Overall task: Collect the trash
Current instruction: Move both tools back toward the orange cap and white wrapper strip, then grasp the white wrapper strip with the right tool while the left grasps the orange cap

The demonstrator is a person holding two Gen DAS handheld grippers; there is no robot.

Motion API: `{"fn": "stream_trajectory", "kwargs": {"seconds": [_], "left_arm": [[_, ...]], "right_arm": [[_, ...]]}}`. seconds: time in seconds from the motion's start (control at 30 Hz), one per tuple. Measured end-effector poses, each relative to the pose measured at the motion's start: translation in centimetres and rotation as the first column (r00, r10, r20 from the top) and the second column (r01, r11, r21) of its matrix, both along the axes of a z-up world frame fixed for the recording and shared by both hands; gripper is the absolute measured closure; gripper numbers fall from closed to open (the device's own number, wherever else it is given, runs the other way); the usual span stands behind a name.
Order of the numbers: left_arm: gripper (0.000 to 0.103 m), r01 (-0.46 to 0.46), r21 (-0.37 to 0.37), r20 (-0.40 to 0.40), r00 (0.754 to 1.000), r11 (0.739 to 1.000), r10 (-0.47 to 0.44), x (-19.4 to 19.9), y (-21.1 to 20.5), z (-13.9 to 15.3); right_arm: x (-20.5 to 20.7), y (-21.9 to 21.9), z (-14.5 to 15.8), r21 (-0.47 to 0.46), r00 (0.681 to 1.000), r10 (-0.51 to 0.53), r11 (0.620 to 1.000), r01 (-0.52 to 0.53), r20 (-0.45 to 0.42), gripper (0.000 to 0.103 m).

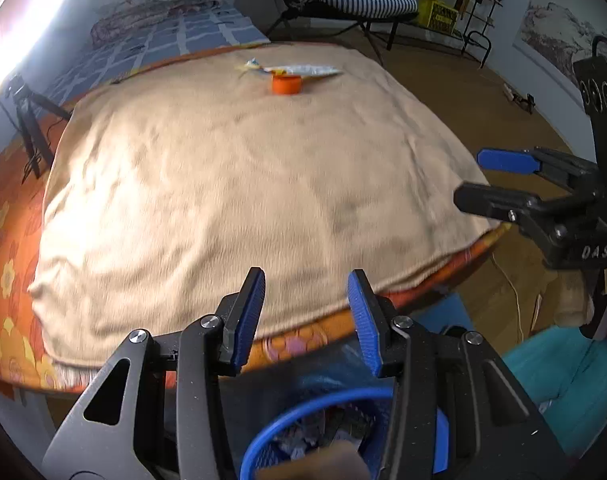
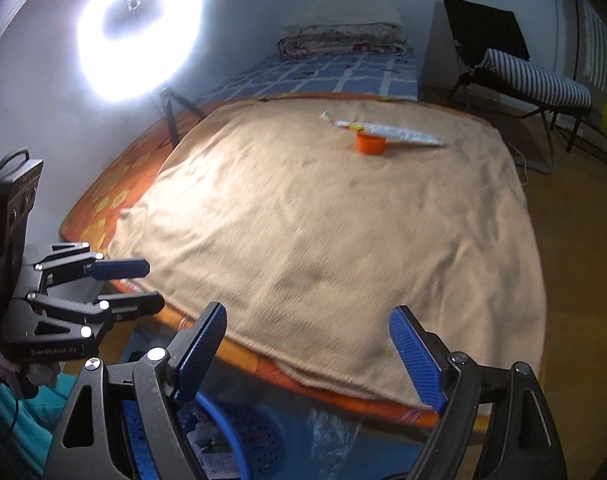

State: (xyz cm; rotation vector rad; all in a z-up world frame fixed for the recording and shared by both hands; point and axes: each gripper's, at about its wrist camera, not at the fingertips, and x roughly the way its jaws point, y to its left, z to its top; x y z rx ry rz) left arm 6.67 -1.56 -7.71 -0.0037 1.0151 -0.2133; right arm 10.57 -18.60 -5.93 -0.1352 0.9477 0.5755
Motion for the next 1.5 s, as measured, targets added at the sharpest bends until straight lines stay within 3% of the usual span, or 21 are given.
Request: {"fn": "stream_trajectory", "kwargs": {"seconds": [0.13,0.43,0.93,1.37,1.47,1.5], "left_arm": [[0.059,-0.002,0.003,0.017,1.000,1.000,0.002,2.2,-0.2,-0.1],[0.059,-0.037,-0.005,0.029,0.999,0.999,0.037,8.6,0.2,-1.9],[0.059,-0.076,-0.063,0.042,0.996,0.995,0.079,18.3,0.1,-4.5],[0.059,-0.049,-0.105,0.055,0.997,0.993,0.055,24.3,-0.9,-6.2],[0.059,-0.051,-0.127,0.043,0.997,0.991,0.056,25.7,-0.8,-6.6],[0.059,-0.051,-0.132,0.041,0.998,0.990,0.057,25.9,-0.8,-6.7]], "right_arm": [[2.6,-0.2,0.8,0.009,0.999,-0.030,1.000,0.029,0.033,0.011],[11.0,0.0,0.6,0.035,0.994,-0.104,0.994,0.103,0.040,0.011],[24.5,0.6,-4.3,0.182,0.955,-0.271,0.940,0.289,-0.117,0.012],[30.6,0.9,-10.3,0.353,0.882,-0.301,0.832,0.428,-0.362,0.039],[31.3,1.1,-10.9,0.383,0.874,-0.290,0.812,0.440,-0.390,0.051],[31.5,1.3,-11.1,0.392,0.872,-0.283,0.807,0.441,-0.399,0.061]]}}
